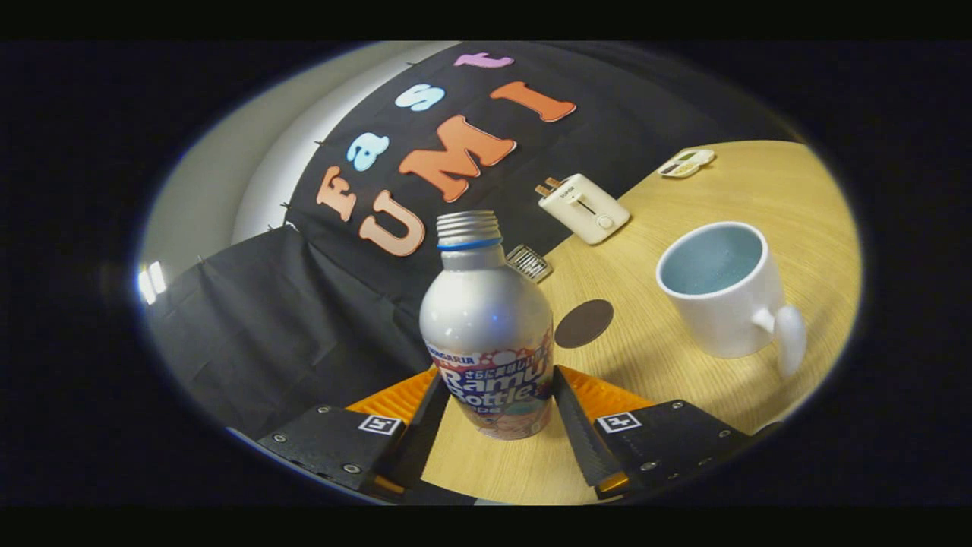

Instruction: Take the bottle from table, then pour the juice into the cup, finally place the bottle on the coaster

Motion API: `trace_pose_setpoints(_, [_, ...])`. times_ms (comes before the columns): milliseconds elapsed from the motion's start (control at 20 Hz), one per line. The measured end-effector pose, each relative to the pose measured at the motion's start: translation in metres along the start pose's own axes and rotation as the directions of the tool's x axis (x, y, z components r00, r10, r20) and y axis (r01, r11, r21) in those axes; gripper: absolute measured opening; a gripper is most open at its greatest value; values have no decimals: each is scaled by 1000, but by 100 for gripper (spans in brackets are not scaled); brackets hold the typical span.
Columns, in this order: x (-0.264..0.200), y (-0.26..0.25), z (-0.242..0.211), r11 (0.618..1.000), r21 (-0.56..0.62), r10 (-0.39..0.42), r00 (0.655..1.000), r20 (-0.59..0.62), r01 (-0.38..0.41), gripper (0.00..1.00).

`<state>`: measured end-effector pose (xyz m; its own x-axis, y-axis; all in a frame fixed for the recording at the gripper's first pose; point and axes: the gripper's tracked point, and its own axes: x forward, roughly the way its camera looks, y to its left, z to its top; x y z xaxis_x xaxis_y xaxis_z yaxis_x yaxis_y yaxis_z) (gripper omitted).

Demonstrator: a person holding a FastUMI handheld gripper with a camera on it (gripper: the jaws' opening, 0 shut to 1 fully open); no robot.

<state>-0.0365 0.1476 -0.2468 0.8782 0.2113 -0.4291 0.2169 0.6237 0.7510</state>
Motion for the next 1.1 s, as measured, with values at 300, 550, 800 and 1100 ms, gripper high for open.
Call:
trace_pose_setpoints(300, [-1, -3, 3, 984, 172, 43, 999, -7, -41, 78])
trace_pose_setpoints(550, [-7, -4, 9, 966, 250, 64, 998, 6, -64, 78])
trace_pose_setpoints(800, [-12, -4, 13, 939, 333, 95, 996, -3, -88, 78])
trace_pose_setpoints(1100, [-21, -6, 19, 893, 441, 107, 994, -11, -91, 78])
